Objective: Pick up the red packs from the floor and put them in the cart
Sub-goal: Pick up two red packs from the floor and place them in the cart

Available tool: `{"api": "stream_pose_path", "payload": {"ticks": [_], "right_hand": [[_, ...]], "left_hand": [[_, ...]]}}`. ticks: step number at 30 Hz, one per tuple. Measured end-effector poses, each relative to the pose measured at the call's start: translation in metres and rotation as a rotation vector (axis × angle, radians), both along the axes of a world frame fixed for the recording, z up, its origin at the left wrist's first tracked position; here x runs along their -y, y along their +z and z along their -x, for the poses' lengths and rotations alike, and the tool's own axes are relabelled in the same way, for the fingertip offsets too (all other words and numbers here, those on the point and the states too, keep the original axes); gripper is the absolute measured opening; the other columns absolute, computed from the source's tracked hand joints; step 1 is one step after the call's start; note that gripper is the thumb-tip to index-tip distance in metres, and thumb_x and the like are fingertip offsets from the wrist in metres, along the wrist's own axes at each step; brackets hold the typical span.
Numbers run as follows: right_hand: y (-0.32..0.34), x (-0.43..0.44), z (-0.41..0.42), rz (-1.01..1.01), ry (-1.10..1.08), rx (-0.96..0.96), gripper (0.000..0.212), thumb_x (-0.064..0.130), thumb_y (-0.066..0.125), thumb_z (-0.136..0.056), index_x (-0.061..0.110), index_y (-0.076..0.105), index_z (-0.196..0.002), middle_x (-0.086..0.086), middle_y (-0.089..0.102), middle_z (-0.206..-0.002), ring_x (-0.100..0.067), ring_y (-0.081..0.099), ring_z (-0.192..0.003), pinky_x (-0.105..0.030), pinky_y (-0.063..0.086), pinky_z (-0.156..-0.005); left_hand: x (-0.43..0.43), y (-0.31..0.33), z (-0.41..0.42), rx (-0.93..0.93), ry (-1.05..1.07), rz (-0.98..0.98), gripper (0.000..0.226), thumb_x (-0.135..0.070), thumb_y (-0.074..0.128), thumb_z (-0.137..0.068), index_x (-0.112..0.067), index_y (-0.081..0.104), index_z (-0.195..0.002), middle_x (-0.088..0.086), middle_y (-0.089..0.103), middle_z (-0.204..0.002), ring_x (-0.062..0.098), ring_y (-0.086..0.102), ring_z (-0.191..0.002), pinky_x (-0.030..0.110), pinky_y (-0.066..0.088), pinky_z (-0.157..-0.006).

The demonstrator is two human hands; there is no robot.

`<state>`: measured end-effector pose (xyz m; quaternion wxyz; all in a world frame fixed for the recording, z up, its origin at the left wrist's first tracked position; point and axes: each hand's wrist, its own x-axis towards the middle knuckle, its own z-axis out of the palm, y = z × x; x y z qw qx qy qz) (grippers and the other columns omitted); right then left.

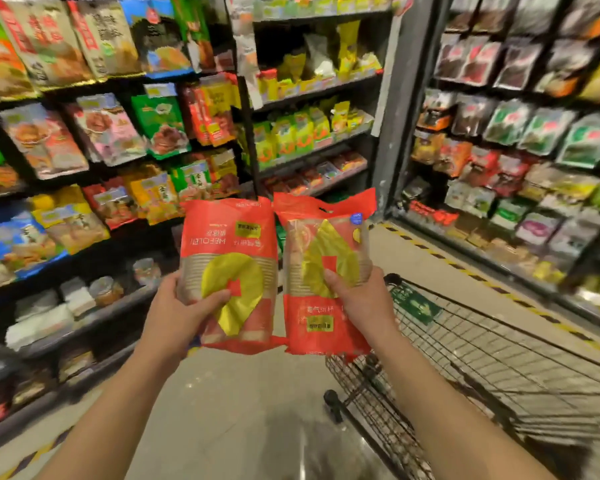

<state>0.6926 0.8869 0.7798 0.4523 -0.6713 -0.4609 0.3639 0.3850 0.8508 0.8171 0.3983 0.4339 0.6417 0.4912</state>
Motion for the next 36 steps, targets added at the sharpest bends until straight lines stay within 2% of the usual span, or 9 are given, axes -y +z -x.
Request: {"api": "stream_pose_path", "payload": {"ticks": [3,7,9,12,18,21,27,31,36], "right_hand": [[-0.015,0.001,-0.044,0.042,-0.186,-0.024,0.065,0.069,0.086,-0.076,0.030,0.056,-0.118,0.018,0.070,-0.100,-0.002,0.068,-0.084,-0.029,0.054,-0.065],[-0.031,0.020,-0.092,0.034,-0.416,0.018,0.048,0.068,0.086,-0.076,0.040,0.053,-0.096,0.021,0.069,-0.080,0.006,0.066,-0.073,-0.017,0.044,-0.055],[-0.040,0.035,-0.115,0.051,-0.522,0.049,0.047,0.065,0.087,-0.077,0.039,0.054,-0.098,0.022,0.067,-0.077,0.006,0.065,-0.068,-0.013,0.042,-0.053],[-0.062,0.061,-0.150,0.134,-0.659,0.024,0.056,0.064,0.087,-0.079,0.031,0.054,-0.110,0.020,0.066,-0.094,0.002,0.066,-0.078,-0.027,0.054,-0.063],[-0.114,0.099,-0.215,0.284,-0.834,-0.017,0.080,0.065,0.085,-0.080,0.012,0.057,-0.133,-0.002,0.075,-0.113,-0.027,0.076,-0.103,-0.045,0.063,-0.086],[-0.148,0.111,-0.242,0.319,-0.879,-0.049,0.080,0.061,0.086,-0.082,0.010,0.060,-0.138,-0.007,0.077,-0.119,-0.028,0.077,-0.104,-0.051,0.063,-0.093],[-0.237,0.119,-0.297,0.475,-0.912,-0.119,0.069,0.063,0.086,-0.081,0.018,0.064,-0.129,-0.003,0.076,-0.117,-0.021,0.076,-0.096,-0.046,0.064,-0.087],[-0.309,0.118,-0.322,0.607,-0.986,-0.167,0.084,0.064,0.089,-0.076,0.014,0.055,-0.135,0.005,0.067,-0.105,0.000,0.060,-0.075,-0.024,0.048,-0.058],[-0.391,0.115,-0.343,0.704,-1.038,-0.222,0.086,0.066,0.088,-0.076,0.019,0.052,-0.139,0.010,0.059,-0.097,0.000,0.052,-0.072,-0.024,0.041,-0.058]], "left_hand": [[-0.054,-0.018,-0.044,-0.038,-0.164,0.033,0.076,-0.043,0.103,-0.056,-0.033,0.065,-0.121,0.003,0.082,-0.115,0.018,0.082,-0.090,0.035,0.066,-0.067],[-0.115,-0.051,-0.109,-0.014,-0.375,0.092,0.071,-0.018,0.101,-0.076,-0.016,0.061,-0.134,0.012,0.081,-0.118,0.031,0.082,-0.100,0.052,0.067,-0.082],[-0.135,-0.068,-0.147,-0.004,-0.476,0.121,0.063,-0.016,0.100,-0.075,-0.021,0.063,-0.127,0.009,0.084,-0.110,0.018,0.084,-0.087,0.041,0.068,-0.065],[-0.147,-0.096,-0.205,0.002,-0.632,0.175,0.074,-0.015,0.100,-0.074,-0.016,0.061,-0.136,0.008,0.083,-0.113,0.019,0.084,-0.088,0.041,0.069,-0.069],[-0.150,-0.155,-0.307,-0.055,-0.863,0.249,0.062,-0.014,0.100,-0.076,-0.029,0.061,-0.122,-0.012,0.073,-0.105,-0.013,0.075,-0.071,0.008,0.055,-0.053],[-0.150,-0.181,-0.348,-0.117,-0.943,0.294,0.057,-0.015,0.099,-0.076,-0.036,0.062,-0.113,-0.007,0.077,-0.107,0.000,0.079,-0.074,0.019,0.060,-0.056],[-0.152,-0.258,-0.415,-0.151,-0.993,0.465,0.094,-0.024,0.100,-0.075,-0.023,0.048,-0.153,0.001,0.070,-0.137,0.026,0.077,-0.114,0.057,0.065,-0.095],[-0.145,-0.333,-0.446,-0.248,-0.975,0.510,0.094,-0.024,0.100,-0.075,-0.018,0.049,-0.153,0.006,0.070,-0.139,0.025,0.075,-0.113,0.054,0.065,-0.098],[-0.136,-0.417,-0.464,-0.337,-0.980,0.530,0.079,-0.027,0.104,-0.069,-0.027,0.057,-0.133,0.001,0.076,-0.125,0.012,0.079,-0.096,0.042,0.068,-0.087]]}}
